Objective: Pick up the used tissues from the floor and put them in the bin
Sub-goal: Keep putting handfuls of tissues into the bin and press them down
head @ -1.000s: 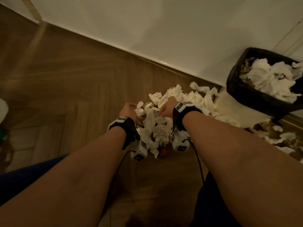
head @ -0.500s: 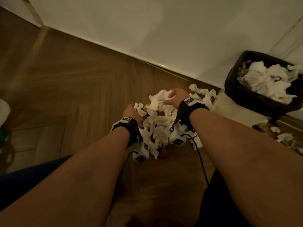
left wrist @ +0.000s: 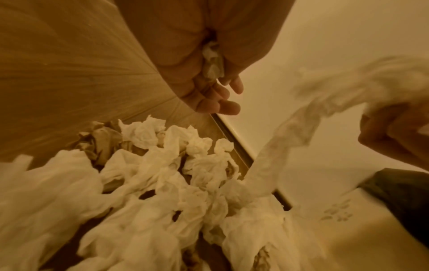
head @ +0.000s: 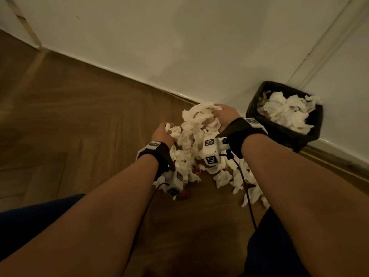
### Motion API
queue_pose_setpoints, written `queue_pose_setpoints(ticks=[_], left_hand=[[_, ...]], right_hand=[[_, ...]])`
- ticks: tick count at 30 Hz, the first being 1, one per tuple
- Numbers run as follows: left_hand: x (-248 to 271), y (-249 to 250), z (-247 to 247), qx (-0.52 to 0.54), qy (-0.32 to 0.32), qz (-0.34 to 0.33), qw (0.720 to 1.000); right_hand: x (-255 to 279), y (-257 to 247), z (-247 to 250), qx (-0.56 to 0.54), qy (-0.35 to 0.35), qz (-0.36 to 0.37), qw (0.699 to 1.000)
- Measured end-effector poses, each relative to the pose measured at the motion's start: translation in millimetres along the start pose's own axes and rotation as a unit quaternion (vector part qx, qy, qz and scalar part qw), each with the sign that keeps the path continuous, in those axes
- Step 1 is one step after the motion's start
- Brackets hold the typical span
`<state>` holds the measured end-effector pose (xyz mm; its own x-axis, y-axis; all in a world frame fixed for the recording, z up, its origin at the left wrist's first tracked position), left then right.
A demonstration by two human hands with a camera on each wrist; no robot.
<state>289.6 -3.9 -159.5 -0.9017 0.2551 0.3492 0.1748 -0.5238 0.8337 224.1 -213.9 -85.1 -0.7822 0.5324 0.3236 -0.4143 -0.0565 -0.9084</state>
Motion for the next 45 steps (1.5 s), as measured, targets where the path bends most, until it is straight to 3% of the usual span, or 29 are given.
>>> queue_pose_setpoints(ticks=[2,3,5,6,7,10,13,14,17,23,26,32,40,45], left_hand=[[1.4,9.2,0.1,0.011,0.007,-0.008,1.000],[1.9,13.4,0.4,0.009,0.012,-0.014,1.000],[3.1,18.7,-0.4,0.006,0.012,-0.021,1.000],[4.1,19.9,-1.2,0.005,0.010,-0.022,1.000],[5.0,20.6,-1.9,0.006,0.009,-0.022,1.000],[6.8,23.1,-2.4,0.007,0.009,-0.025,1.000],[5.7,31.1,0.6,-0.002,0.006,-0.038,0.999],[7.0,36.6,0.7,-0.010,0.007,-0.048,0.999],[12.2,62.4,1.9,-0.035,0.027,-0.089,0.995],[27.8,134.7,-16.1,-0.042,0.027,-0.178,0.983],[37.7,166.2,-35.3,-0.090,0.012,-0.206,0.974],[67.3,222.8,-73.9,-0.104,0.019,-0.285,0.953],[88.8,265.1,-117.4,-0.054,-0.007,-0.344,0.937],[88.0,271.3,-143.4,-0.039,-0.004,-0.353,0.935]], right_hand=[[5.6,-2.6,8.0,-0.060,-0.001,-0.023,0.998],[8.3,-2.6,3.1,-0.152,-0.036,-0.045,0.987],[17.1,-11.2,-10.0,-0.369,-0.118,-0.077,0.919],[17.9,-17.8,-7.5,-0.414,-0.124,-0.074,0.899],[16.4,-20.7,-0.8,-0.424,-0.100,-0.073,0.897],[16.0,-18.3,44.7,-0.285,0.056,-0.047,0.956],[17.7,-26.8,49.7,-0.222,0.052,-0.033,0.973],[17.7,-30.9,48.6,-0.269,0.035,-0.033,0.962],[30.0,-45.0,43.9,-0.450,-0.020,-0.090,0.889],[46.4,-71.0,92.1,-0.439,-0.001,0.008,0.898],[59.6,-90.9,117.9,-0.515,0.003,0.047,0.856],[81.9,-96.0,195.4,-0.617,0.087,0.118,0.773],[75.5,-78.5,236.9,-0.612,0.137,0.119,0.770],[73.5,-59.6,251.7,-0.552,0.191,0.115,0.804]])
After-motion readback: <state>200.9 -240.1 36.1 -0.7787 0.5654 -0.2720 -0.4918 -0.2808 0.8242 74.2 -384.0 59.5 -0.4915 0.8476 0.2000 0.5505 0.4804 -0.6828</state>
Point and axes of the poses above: each hand's wrist, its own x-axis away from the middle knuckle, its own z-axis out of the back of the hand, y = z × x, the point moved 10 cm from there along -x, towards the middle knuckle, and after that the axes turned 7 degrees about -x, right-handed, at the moved point
